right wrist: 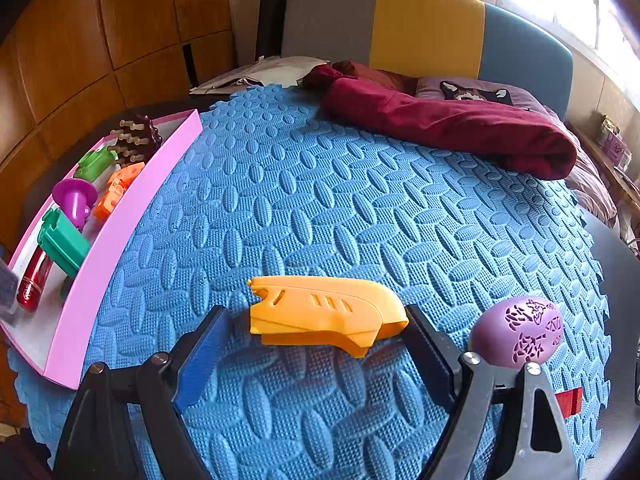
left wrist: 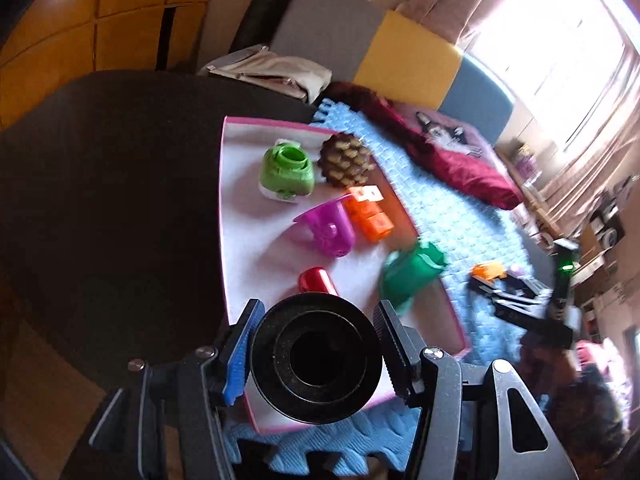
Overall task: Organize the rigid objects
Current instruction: 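Lower the black cup into the tray and open the left tool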
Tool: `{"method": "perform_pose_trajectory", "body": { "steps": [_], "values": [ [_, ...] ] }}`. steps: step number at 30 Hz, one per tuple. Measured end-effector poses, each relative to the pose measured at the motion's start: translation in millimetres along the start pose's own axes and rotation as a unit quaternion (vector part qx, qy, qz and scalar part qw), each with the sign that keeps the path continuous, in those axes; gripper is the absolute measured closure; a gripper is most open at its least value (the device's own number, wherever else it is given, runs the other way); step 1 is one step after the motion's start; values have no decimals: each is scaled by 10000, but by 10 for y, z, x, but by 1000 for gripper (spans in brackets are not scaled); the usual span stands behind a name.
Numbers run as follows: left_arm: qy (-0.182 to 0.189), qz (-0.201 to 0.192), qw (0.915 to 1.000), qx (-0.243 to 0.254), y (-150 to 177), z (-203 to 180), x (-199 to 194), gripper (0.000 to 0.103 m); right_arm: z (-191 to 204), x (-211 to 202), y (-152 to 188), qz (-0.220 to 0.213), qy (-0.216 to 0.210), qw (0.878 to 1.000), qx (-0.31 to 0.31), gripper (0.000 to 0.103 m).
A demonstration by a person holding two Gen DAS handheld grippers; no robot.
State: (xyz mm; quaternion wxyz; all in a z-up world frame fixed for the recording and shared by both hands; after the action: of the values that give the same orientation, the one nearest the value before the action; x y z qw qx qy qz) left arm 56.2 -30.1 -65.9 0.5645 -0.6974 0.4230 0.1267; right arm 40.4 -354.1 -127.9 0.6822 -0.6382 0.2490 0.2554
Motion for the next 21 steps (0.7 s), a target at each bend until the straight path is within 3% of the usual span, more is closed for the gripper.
{"method": "perform_pose_trajectory", "body": {
  "steps": [5, 9, 13, 16, 17, 18, 20, 21],
  "values": [
    [-60, -243, 9992, 311, -137, -86, 244, 47, 2, 1, -1, -1, 3, 10000, -1, 16],
    [-77, -127, 9995, 275, -246, -97, 499, 58, 0, 1, -2, -2, 3, 10000, 0, 16],
    [-148, 7, 9999, 23, -333, -27, 656, 57, 0, 1, -2, -2, -1, 10000, 4, 15],
    [-396, -100, 9990, 183, -422, 7, 708, 57, -1, 1, -2, -1, -4, 10000, 6, 15],
    [-365, -107, 9991, 171, -446, 18, 707, 53, 1, 3, -3, -1, -3, 10000, 4, 15],
    [-324, -125, 9993, 147, -469, 25, 691, 40, 0, 3, -3, -1, -4, 10000, 5, 15],
    [-342, -322, 9989, 87, -522, 46, 601, 24, 2, 4, -3, -1, -2, 10000, 3, 15],
    [-352, -397, 9985, 94, -540, 52, 551, 24, 1, 3, -3, -2, -1, 10000, 4, 15]
  ]
}}
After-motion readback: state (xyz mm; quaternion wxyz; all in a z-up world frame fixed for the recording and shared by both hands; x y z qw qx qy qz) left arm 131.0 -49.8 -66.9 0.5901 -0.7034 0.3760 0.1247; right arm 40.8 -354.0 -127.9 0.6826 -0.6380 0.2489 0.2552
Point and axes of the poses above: each gripper's, at about its wrist camera, not at the fingertips, and x roughly the way its jaws point, z to its left, y to its underside, the point moved 3 cm from there along x, roughly the way its jaws point, and after that the axes turned 10 degrees about -z, right-handed, at the moved point
